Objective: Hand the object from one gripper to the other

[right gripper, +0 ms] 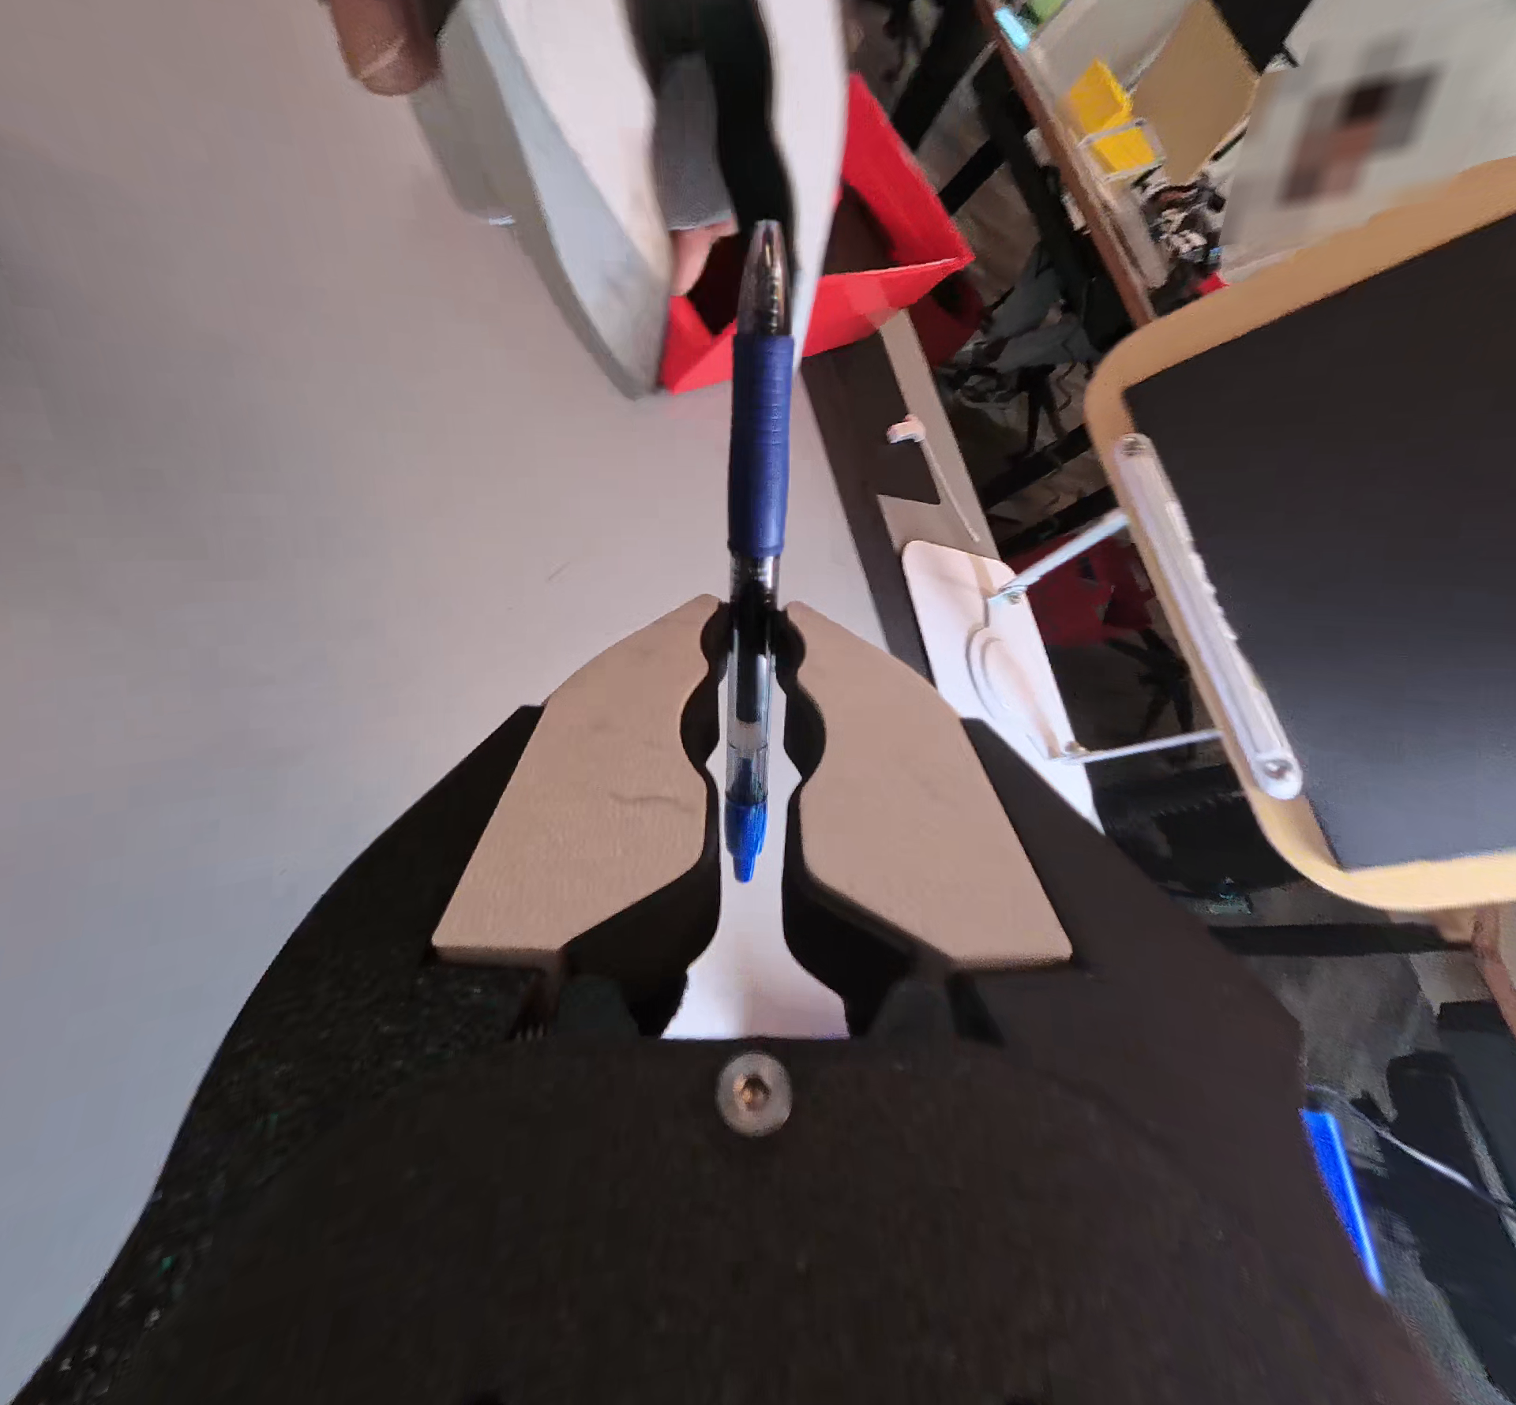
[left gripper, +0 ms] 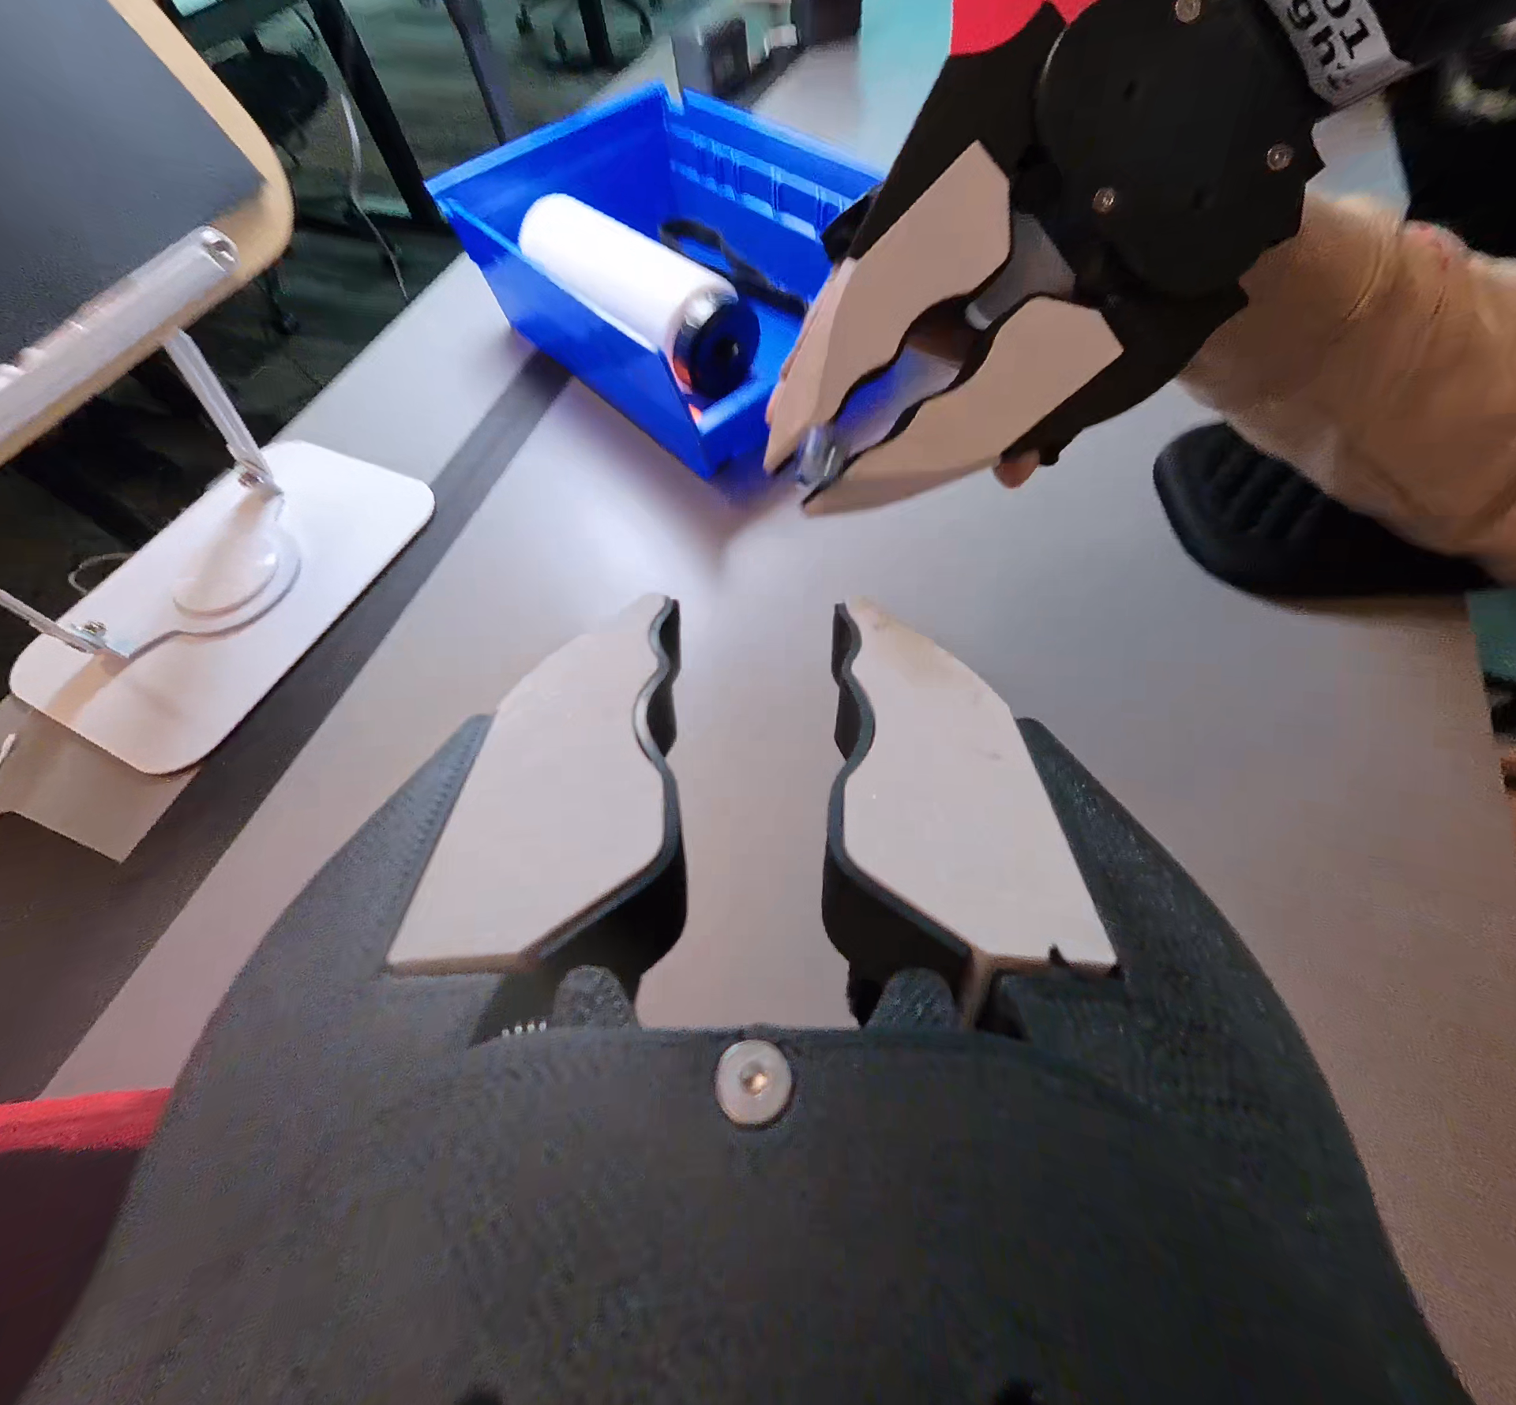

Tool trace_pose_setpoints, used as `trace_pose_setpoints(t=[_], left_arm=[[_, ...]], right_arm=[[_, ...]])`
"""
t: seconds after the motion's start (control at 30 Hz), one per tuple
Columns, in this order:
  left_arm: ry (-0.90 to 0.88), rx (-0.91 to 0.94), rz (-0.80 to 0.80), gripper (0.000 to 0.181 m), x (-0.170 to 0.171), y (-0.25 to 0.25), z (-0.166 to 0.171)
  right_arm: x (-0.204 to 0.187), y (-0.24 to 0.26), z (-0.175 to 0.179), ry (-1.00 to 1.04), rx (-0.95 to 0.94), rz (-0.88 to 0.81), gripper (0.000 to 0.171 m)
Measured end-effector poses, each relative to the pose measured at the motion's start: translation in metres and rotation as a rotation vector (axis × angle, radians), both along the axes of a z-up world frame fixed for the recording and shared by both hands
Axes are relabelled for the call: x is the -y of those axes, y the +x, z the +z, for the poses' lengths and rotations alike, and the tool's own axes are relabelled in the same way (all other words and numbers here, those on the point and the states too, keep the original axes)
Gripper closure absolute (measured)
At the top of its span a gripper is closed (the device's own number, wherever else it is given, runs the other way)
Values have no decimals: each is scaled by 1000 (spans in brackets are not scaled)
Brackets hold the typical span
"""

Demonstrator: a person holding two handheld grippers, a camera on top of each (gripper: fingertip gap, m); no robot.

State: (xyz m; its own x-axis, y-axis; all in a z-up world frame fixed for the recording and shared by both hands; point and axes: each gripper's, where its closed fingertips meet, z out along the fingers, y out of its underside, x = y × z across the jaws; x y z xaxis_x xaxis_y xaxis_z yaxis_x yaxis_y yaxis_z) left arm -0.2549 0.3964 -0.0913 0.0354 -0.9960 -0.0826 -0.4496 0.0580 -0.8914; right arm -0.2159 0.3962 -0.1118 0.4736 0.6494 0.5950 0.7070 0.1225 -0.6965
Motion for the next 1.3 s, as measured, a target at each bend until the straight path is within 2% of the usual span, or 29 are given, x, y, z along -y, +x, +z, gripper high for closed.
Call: trace_pose_setpoints(t=[0.03,0.13,0.3,0.5,0.57,0.63,0.7,0.8,0.9,1.03,1.13,1.23,1.3], left_arm=[[-11,46,7,144,-2,-1,8],[-26,147,30,144,-9,-6,25],[-13,184,54,145,-16,-10,32],[1,209,66,146,-18,-9,34],[4,225,73,146,-18,-10,38],[9,241,84,147,-20,-12,42],[18,253,97,147,-22,-15,48],[40,281,123,149,-26,-21,58],[44,300,135,150,-28,-26,65],[75,308,156,152,-29,-34,73],[92,325,167,155,-30,-39,79],[95,331,171,154,-30,-43,82],[87,337,169,154,-31,-46,83]], right_arm=[[1,8,13,14,-52,-9,161],[12,29,68,65,-335,11,161],[47,65,148,82,-837,170,161],[87,92,193,57,-1171,437,161],[87,99,195,42,-1212,447,161],[67,109,184,33,-1142,283,161],[32,136,157,40,-974,-45,161],[-14,215,94,1,-609,-631,161],[-35,286,25,-215,-329,-984,161],[-46,339,-40,-487,-196,-1214,161],[-53,353,-71,-632,-277,-1298,161],[-57,365,-89,-668,-359,-1390,160],[-64,364,-92,-674,-463,-1399,145]])
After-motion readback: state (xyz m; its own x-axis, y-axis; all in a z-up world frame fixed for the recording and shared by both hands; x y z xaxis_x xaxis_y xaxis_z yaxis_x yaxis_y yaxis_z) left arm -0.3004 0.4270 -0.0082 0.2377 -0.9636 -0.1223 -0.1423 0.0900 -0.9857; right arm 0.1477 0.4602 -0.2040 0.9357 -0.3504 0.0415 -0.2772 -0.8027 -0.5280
